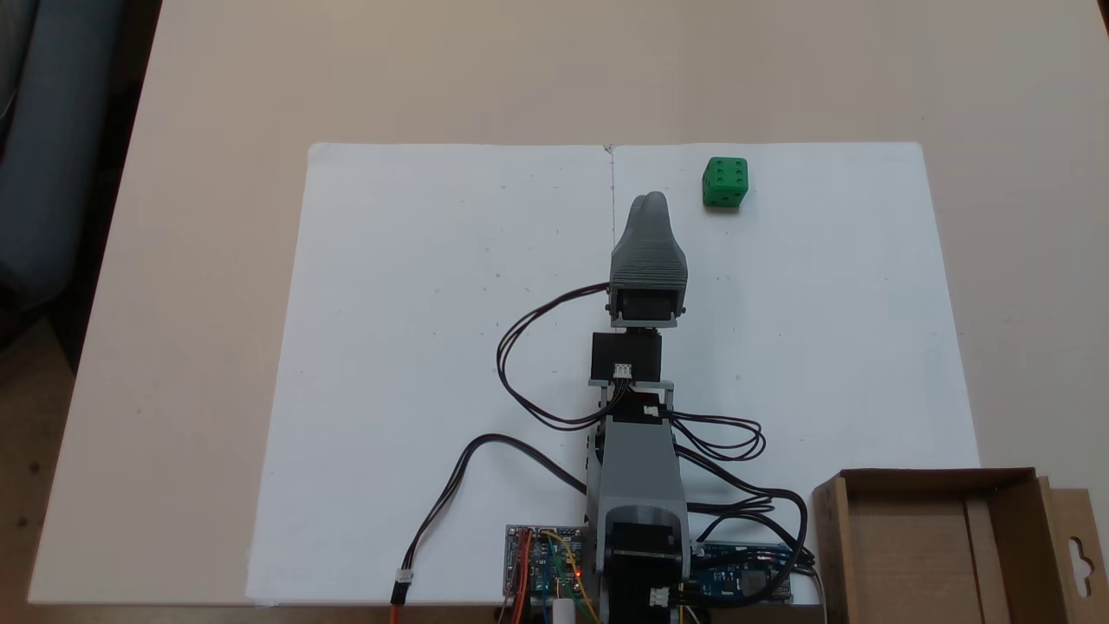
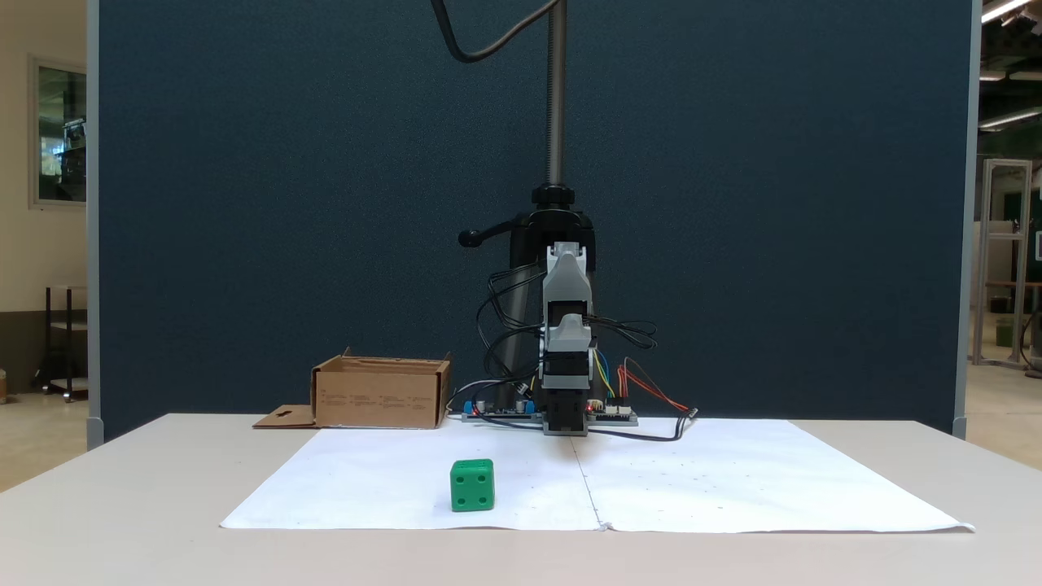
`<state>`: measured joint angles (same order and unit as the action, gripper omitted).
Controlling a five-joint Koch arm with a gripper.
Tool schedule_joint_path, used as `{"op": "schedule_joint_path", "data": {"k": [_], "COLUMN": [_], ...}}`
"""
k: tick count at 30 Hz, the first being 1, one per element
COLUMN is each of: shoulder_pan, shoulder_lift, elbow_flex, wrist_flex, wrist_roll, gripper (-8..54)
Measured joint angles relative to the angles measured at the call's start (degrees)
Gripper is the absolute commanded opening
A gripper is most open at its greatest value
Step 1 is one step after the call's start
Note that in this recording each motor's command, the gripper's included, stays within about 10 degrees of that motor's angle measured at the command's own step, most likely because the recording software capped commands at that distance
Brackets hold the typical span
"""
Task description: Grasp a green dice and put it in the bin.
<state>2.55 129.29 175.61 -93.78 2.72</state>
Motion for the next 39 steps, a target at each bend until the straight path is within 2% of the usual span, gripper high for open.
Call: {"op": "schedule_joint_path", "data": {"k": [7,28,39], "shoulder_pan": [5.36,4.92,-2.02], "shoulder_lift": [0.0,0.0,0.0], "elbow_flex": [0.0,0.0,0.0], "wrist_flex": [21.27,21.18,20.48], "wrist_roll": [-2.02,-2.37,-2.81], "gripper": [43.2,43.2,43.2]}}
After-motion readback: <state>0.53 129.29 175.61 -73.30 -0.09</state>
